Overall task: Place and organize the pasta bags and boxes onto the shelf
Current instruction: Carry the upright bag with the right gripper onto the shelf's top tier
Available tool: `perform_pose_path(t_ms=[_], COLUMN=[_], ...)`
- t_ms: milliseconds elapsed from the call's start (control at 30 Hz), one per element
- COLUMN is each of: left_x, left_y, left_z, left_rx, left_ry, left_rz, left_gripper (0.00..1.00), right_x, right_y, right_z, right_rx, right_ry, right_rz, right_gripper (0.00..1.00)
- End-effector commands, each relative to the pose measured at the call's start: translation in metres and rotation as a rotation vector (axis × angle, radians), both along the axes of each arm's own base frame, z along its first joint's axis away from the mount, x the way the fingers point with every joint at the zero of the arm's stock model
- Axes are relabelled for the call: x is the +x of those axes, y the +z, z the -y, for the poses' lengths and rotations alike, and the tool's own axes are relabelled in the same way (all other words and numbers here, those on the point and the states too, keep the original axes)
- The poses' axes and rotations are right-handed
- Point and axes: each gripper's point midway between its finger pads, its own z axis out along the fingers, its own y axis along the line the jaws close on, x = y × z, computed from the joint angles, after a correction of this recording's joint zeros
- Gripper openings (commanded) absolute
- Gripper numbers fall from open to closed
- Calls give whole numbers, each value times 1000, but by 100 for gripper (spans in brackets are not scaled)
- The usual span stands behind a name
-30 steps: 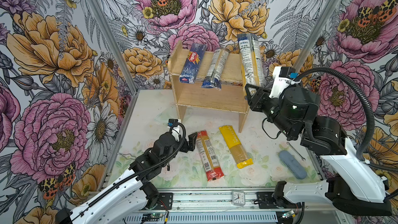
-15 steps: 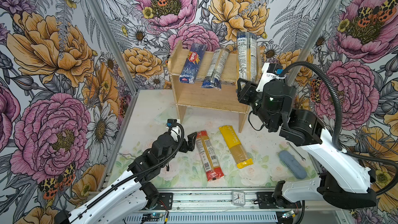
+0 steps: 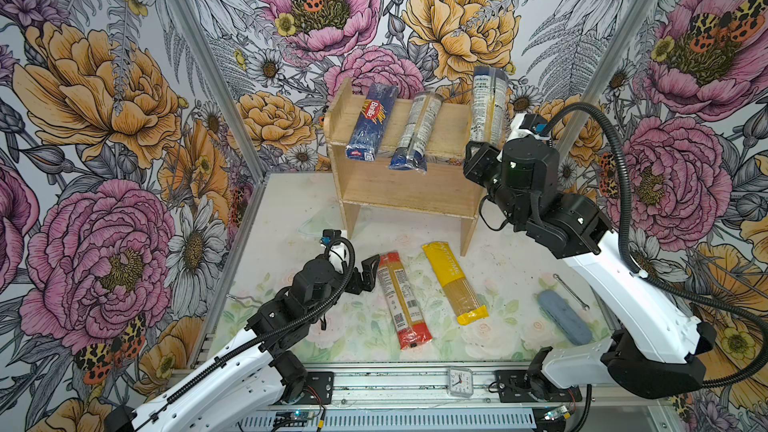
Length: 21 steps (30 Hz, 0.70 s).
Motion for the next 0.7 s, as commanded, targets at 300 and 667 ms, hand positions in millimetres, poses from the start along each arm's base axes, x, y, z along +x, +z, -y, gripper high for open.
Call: perform_pose_path(t_ms=[300,667], left_x=[1,1], left_y=[7,5], left_z=[-3,-3], left_rx=[-9,-12], left_ry=[9,10], left_rz=[12,8], left_gripper=[99,99], right_x=[4,8], right_y=[38,29], right_z=[3,0], right_rx=[146,158], right_ry=[10,16], right_rz=[114,92], right_gripper=[0,0])
